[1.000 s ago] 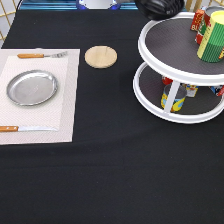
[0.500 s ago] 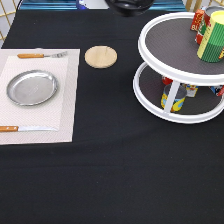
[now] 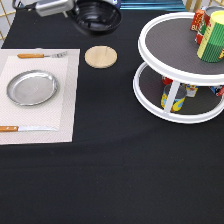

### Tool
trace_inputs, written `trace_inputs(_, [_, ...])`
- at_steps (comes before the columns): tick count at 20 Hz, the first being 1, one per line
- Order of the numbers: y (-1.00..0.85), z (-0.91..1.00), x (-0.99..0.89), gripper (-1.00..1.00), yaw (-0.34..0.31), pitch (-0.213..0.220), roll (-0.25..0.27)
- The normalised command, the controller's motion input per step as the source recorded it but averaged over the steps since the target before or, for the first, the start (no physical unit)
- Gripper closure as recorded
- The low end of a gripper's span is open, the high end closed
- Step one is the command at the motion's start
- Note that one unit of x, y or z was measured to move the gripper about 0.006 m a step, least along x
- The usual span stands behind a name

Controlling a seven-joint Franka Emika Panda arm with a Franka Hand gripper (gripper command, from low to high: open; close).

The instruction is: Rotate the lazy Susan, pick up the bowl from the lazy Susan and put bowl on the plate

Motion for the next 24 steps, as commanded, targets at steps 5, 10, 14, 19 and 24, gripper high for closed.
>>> trace_inputs(5, [-0.21, -0.36, 0.00, 1.00, -0.305, -0.100, 0.000])
trace_inputs(10, [-0.29, -0.17, -0.15, 1.00, -0.273, -0.121, -0.002])
trace_inputs(14, [-0.31, -0.06, -0.19, 1.00, -0.261, -0.109, -0.001])
trace_inputs(19, [-0.31, -0.01, -0.22, 1.00, -0.259, -0.089, 0.000])
trace_inputs(24, [-0.32, -0.03, -0.25, 1.00, -0.258, -0.076, 0.000])
